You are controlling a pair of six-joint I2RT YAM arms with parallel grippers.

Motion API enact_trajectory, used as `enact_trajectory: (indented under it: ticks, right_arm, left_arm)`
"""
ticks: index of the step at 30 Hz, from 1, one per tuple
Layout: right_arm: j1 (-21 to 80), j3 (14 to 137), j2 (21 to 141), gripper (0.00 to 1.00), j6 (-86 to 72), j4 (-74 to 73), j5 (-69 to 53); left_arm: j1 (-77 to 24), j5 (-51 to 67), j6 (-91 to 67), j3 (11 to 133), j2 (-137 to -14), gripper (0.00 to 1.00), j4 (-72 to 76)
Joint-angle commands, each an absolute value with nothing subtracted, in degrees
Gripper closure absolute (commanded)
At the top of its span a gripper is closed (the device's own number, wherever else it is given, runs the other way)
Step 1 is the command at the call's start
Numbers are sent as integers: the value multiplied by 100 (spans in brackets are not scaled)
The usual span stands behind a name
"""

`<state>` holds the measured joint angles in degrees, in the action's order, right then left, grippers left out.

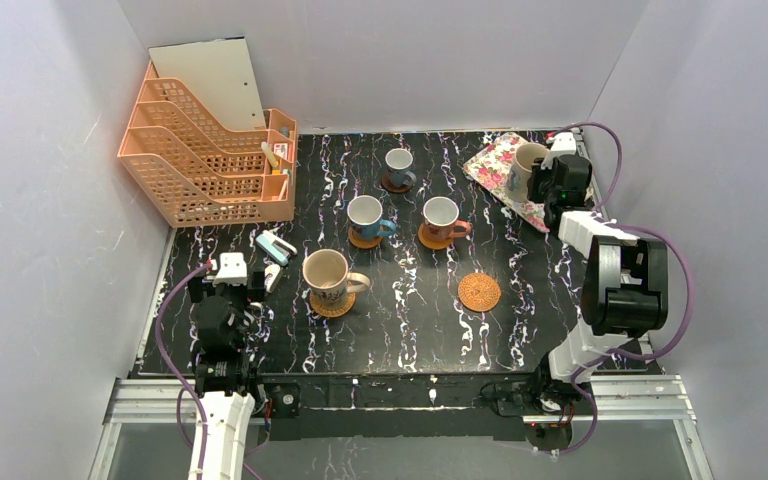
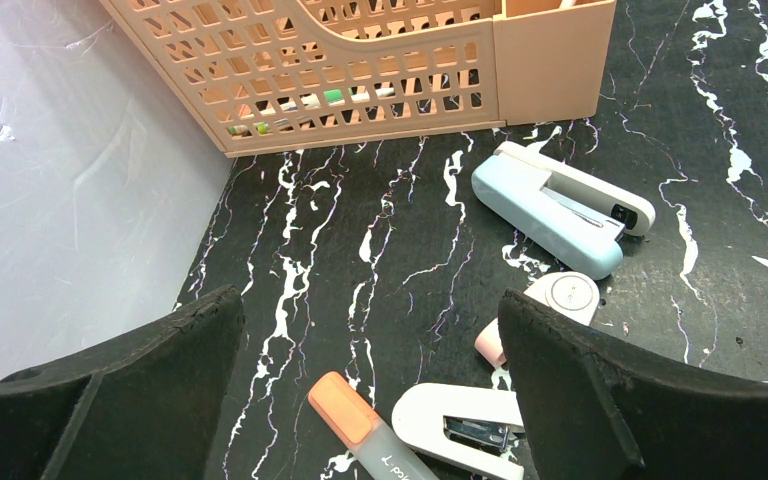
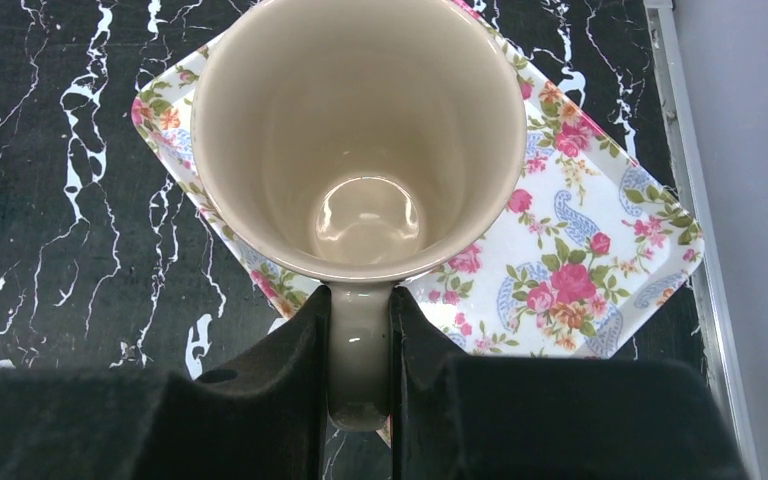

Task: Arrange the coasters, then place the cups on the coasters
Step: Pick up the cup from the tray.

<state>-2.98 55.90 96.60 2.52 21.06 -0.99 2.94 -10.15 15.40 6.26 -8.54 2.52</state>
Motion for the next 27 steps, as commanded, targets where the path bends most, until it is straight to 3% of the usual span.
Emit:
enact_trajectory:
  ticks: [1, 27]
  right_arm:
    - [-329, 5569, 9138, 99, 176, 3121, 164]
    - [-386, 5009, 8253, 99, 169, 3734, 101]
  left_arm:
    - [334, -1061, 1529, 606, -800, 4, 291]
    - [334, -1055, 1529, 606, -805, 4, 290]
